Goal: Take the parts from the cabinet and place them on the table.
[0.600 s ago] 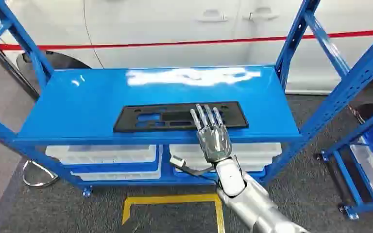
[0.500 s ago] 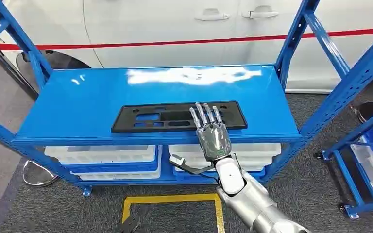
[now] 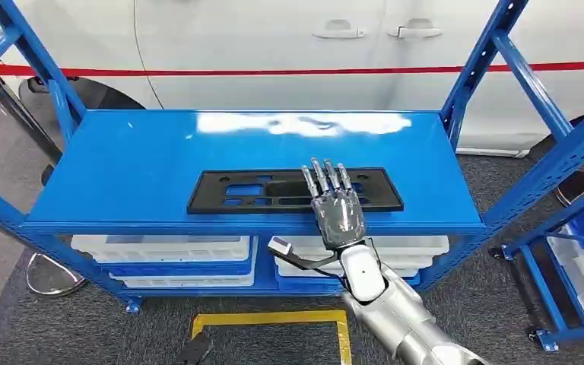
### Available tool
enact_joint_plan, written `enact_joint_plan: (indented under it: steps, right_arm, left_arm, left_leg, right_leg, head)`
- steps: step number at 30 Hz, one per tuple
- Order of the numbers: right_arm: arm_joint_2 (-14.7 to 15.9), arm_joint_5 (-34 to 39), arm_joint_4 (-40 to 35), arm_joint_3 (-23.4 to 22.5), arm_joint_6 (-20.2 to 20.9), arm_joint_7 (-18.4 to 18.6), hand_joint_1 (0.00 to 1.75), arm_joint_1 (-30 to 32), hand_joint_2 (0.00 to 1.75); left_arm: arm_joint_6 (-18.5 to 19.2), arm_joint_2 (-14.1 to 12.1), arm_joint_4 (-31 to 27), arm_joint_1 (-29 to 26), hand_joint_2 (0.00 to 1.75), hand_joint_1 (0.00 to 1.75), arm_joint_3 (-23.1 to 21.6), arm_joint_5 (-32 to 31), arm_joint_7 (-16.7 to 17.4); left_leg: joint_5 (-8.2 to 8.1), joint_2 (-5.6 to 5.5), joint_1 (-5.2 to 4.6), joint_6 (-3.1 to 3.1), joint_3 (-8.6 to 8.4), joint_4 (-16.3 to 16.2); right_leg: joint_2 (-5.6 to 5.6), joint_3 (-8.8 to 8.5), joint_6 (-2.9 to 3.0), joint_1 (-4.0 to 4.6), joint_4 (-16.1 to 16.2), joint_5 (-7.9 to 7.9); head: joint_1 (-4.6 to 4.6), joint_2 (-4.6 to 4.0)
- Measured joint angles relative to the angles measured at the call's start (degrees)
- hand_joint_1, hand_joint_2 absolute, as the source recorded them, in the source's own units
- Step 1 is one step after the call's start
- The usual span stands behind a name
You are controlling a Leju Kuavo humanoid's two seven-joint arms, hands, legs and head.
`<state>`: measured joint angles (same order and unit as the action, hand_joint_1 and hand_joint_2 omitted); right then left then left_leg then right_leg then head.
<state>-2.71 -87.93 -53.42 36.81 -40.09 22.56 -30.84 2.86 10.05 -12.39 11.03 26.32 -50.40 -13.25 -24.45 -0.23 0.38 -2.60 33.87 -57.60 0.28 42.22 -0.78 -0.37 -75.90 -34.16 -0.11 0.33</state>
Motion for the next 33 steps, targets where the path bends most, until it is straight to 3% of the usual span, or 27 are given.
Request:
enact_joint_plan:
  steps: [1, 2, 4, 5, 6, 9, 11, 12, 14, 15, 16, 17, 18, 20, 21, 24, 26, 28, 30, 31, 32, 33]
  right_arm:
    - [0.13, 0.0, 0.0, -0.02, 0.0, 0.0, 0.0, 0.17, 1.75]
    - [0.15, 0.0, 0.0, -0.07, 0.0, 0.0, 0.0, 0.17, 1.75]
    - [0.17, 0.0, -0.04, -0.24, 0.0, -0.02, 0.0, -0.01, 1.75]
    - [0.17, 0.0, -0.07, -0.35, 0.0, -0.18, 0.0, -0.04, 1.75]
    - [0.18, 0.0, -0.11, -0.46, 0.0, -0.37, 0.0, -0.07, 1.75]
    - [0.33, 0.0, -0.63, -0.7, 0.0, -0.53, 0.0, 0.02, 1.75]
    - [0.33, 0.0, -1.51, -1.03, -0.02, -1.05, 0.0, -0.01, 1.75]
    - [0.31, 0.0, -1.82, -1.16, -0.02, -1.25, 0.0, -0.09, 1.75]
    - [0.33, 0.0, -2.12, -1.29, 0.0, -1.4, 0.0, -0.05, 1.75]
    - [0.35, 0.0, -2.16, -1.29, 0.0, -1.38, 0.0, 0.04, 1.75]
    - [0.35, 0.0, -2.27, -1.31, 0.0, -1.38, 0.0, 0.14, 1.75]
    - [0.35, 0.0, -2.4, -1.31, 0.0, -1.38, 0.0, 0.19, 1.75]
    - [0.35, 0.0, -2.51, -1.31, 0.0, -1.38, 0.0, 0.16, 1.75]
    - [0.35, 0.0, -2.97, -1.33, 0.0, -1.36, 0.0, 0.07, 1.75]
    - [0.37, 0.0, -3.02, -1.33, 0.0, -1.29, 0.0, -0.04, 1.75]
    - [0.39, 0.0, -3.26, -1.33, 0.0, -1.22, 0.0, 0.06, 1.75]
    - [0.48, 0.0, -3.63, -1.38, -0.02, -1.2, 0.0, -0.04, 1.75]
    - [0.55, 0.0, -3.72, -1.44, 0.0, -1.2, 0.0, -0.33, 1.75]
    - [0.72, 0.0, -3.69, -1.46, 0.0, -1.2, 0.0, 0.02, 1.75]
    - [0.87, 0.0, -3.69, -1.46, 0.0, -1.2, 0.0, 0.19, 1.75]
    - [0.98, 0.0, -3.69, -1.46, 0.0, -1.18, 0.0, 0.2, 1.75]
    - [1.03, 0.0, -3.69, -1.46, 0.0, -1.09, 0.0, 0.09, 1.75]
  left_arm:
    - [0.0, 0.0, 0.0, -0.05, 0.0, 0.0, 0.04, 0.02, -0.07]
    - [0.0, 0.0, 0.0, -0.06, 0.0, 0.0, 0.07, 0.02, -0.09]
    - [-0.04, 0.04, 0.0, -0.01, 0.0, 0.0, 0.13, 0.07, -0.44]
    - [-0.2, 0.07, 0.0, 0.02, 0.0, 0.0, 0.22, 0.11, -0.7]
    - [-0.35, 0.07, 0.0, 0.18, 0.0, 0.0, 0.41, 0.24, -0.94]
    - [-0.48, 0.07, 0.0, 0.29, 0.0, 0.0, 0.7, 0.7, -1.64]
    - [-0.57, 0.07, 0.0, 0.54, 0.0, 0.0, 0.96, 1.01, -2.03]
    - [-0.57, 0.07, 0.0, 0.69, 0.0, 0.0, 1.07, 1.03, -2.23]
    - [-0.55, 0.07, 0.0, 0.81, 0.0, 0.0, 1.24, 1.07, -2.64]
    - [-0.55, 0.07, 0.0, 0.75, 0.0, 0.0, 1.38, 1.09, -2.78]
    - [-0.55, 0.07, 0.0, 0.67, 0.0, 0.0, 1.42, 1.09, -2.88]
    - [-0.57, 0.04, 0.0, 0.64, 0.0, 0.0, 1.44, 1.09, -2.93]
    - [-0.61, 0.04, 0.0, 0.67, 0.0, 0.0, 1.46, 1.11, -3.04]
    - [-0.68, 0.04, 0.0, 0.77, 0.0, 0.0, 1.51, 1.14, -3.23]
    - [-0.68, 0.04, 0.0, 0.88, 0.0, 0.0, 1.57, 1.16, -3.26]
    - [-0.68, 0.04, 0.0, 0.88, 0.0, 0.0, 1.77, 1.16, -3.39]
    - [-0.7, 0.06, 0.0, 0.89, 0.0, 0.0, 1.86, 1.16, -3.45]
    - [-0.7, 0.09, 0.0, 1.15, 0.0, 0.0, 1.92, 1.18, -3.56]
    - [-0.7, 0.09, 0.0, 1.15, 0.0, 0.0, 1.99, 1.22, -3.56]
    - [-0.7, 0.09, 0.0, 1.11, 0.0, 0.0, 2.01, 1.24, -3.56]
    - [-0.7, 0.09, 0.0, 1.08, 0.0, 0.0, 2.03, 1.27, -3.58]
    - [-0.7, 0.15, 0.0, 1.09, 0.0, 0.0, 2.03, 1.44, -3.61]
  left_leg:
    - [-0.2, -0.05, 0.0, 0.03, -0.08, -0.08]
    - [-0.39, -0.12, 0.01, 0.13, -0.21, -0.18]
    - [-1.03, -0.16, 0.02, 0.4, -0.63, -0.68]
    - [-1.41, -0.15, 0.02, 0.63, -0.68, -0.93]
    - [-1.66, -0.2, -0.44, 1.0, -0.38, -1.32]
    - [-1.62, -0.17, -0.3, 1.74, -0.51, -0.89]
    - [-2.68, -0.1, -0.19, 2.41, -0.41, -1.95]
    - [-4.28, -0.09, -0.19, 2.64, 0.79, -4.47]
    - [-8.47, -0.08, 0.0, 3.07, 5.42, -13.7]
    - [-9.5, -0.08, 0.03, 3.19, 7.48, -17.41]
    - [-9.13, -0.08, 0.06, 3.2, 8.51, -18.82]
    - [-7.42, -0.08, 0.06, 3.12, 8.12, -17.39]
    - [-4.9, -0.08, 0.06, 2.92, 6.6, -13.73]
    - [0.6, -0.07, -0.05, 2.11, 1.57, -2.75]
    - [-0.33, -0.1, -0.44, 1.74, 0.81, -1.51]
    - [-0.37, -0.17, -0.75, 1.37, 0.84, -0.85]
    - [0.25, 0.02, -0.05, 0.62, -0.03, 0.47]
    - [0.23, 0.03, -0.09, 0.12, -0.18, 0.63]
    - [0.08, 0.04, -0.11, -0.06, -0.19, 0.55]
    - [0.02, 0.02, -0.1, -0.01, -0.18, 0.48]
    - [-0.12, -0.02, -0.06, 0.08, -0.21, 0.37]
    - [-0.32, -0.09, 0.02, 0.24, -0.22, 0.11]
  right_leg:
    - [-0.01, 0.74, -0.07, -0.04, -0.32, 1.08]
    - [-0.01, 0.05, -0.04, -0.07, 1.99, 3.24]
    - [-0.05, -4.02, 0.18, -0.08, 11.25, 8.86]
    - [-0.11, -5.63, 0.44, -0.05, 15.46, 9.87]
    - [-0.08, -6.13, 0.63, 0.29, 16.21, 9.22]
    - [0.13, -5.93, 1.46, 0.4, 16.05, 9.17]
    - [0.1, -6.59, 2.11, -0.11, 16.82, 9.4]
    - [0.01, -6.72, 2.44, -0.15, 16.84, 9.27]
    - [-0.15, -6.85, 2.76, -0.04, 16.83, 9.06]
    - [-0.16, -6.85, 2.84, 0.02, 16.8, 9.0]
    - [-0.13, -6.89, 2.82, 0.06, 16.79, 8.94]
    - [-0.08, -7.03, 2.84, 0.09, 16.78, 8.83]
    - [0.01, -7.23, 2.79, 0.1, 16.77, 8.73]
    - [0.08, -7.78, 2.58, 0.13, 16.78, 8.37]
    - [0.1, -7.68, 2.37, 0.38, 16.74, 8.29]
    - [0.09, -7.43, 1.43, 0.09, 16.89, 8.44]
    - [0.02, -7.47, 0.8, 0.07, 16.44, 7.86]
    - [0.03, -4.87, 0.47, 0.05, 11.11, 4.76]
    - [0.02, 0.0, 0.07, -0.13, 2.13, 1.29]
    - [0.01, 1.49, -0.11, -0.31, -0.18, 1.22]
    - [-0.02, 1.51, -0.24, -0.53, 0.55, 2.62]
    - [-0.07, 0.35, -0.33, -0.69, 3.56, 4.93]
  head:
    - [-0.02, 0.0]
    - [-0.02, 0.0]
    - [0.0, 0.0]
    - [0.02, 0.0]
    - [0.02, 0.0]
    - [-0.04, 0.0]
    - [-0.02, 0.0]
    - [-0.07, 0.0]
    - [-0.04, 0.0]
    - [-0.04, 0.0]
    - [-0.04, 0.0]
    - [-0.04, 0.0]
    - [-0.04, 0.0]
    - [-0.04, 0.0]
    - [0.0, 0.0]
    - [-0.04, 0.0]
    - [-0.02, 0.0]
    - [-0.04, 0.0]
    - [-0.02, 0.0]
    - [-0.02, 0.0]
    - [0.0, 0.0]
    - [-0.02, 0.0]
